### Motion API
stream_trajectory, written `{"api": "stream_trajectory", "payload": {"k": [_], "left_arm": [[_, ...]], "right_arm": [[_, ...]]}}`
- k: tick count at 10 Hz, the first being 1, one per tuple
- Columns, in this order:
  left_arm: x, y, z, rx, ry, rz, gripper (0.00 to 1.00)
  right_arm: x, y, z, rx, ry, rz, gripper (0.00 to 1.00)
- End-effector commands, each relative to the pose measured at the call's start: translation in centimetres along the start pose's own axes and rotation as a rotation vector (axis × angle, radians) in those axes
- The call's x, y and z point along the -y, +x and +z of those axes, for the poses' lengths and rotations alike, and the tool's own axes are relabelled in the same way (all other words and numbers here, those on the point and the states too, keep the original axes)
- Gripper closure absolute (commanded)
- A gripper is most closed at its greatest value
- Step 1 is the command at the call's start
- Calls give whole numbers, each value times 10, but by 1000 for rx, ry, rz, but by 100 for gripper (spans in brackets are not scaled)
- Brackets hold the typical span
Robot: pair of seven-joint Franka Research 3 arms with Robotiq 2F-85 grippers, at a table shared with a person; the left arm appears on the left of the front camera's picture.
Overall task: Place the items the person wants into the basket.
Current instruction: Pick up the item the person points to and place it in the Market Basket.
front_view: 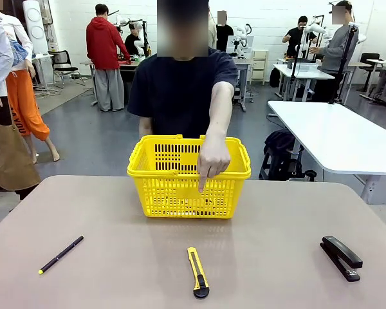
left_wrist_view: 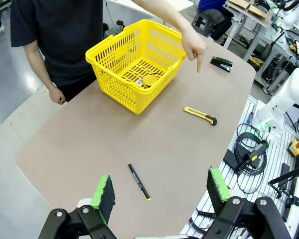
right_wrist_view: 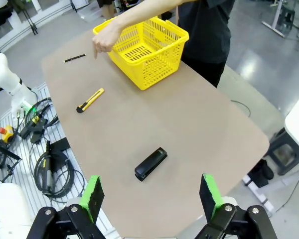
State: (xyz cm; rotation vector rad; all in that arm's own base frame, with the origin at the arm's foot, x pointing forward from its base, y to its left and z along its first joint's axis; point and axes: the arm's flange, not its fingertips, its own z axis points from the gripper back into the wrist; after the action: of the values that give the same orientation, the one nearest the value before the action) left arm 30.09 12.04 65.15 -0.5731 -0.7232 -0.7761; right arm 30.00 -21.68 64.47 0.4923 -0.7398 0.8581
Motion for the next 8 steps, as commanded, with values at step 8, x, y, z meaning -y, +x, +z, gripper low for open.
{"api": "stream_trajectory", "payload": {"k": [8], "left_arm": [[1,0,0,5,-10,-5,4]], "right_arm": [[2,0,1,8,5,5,0]]}}
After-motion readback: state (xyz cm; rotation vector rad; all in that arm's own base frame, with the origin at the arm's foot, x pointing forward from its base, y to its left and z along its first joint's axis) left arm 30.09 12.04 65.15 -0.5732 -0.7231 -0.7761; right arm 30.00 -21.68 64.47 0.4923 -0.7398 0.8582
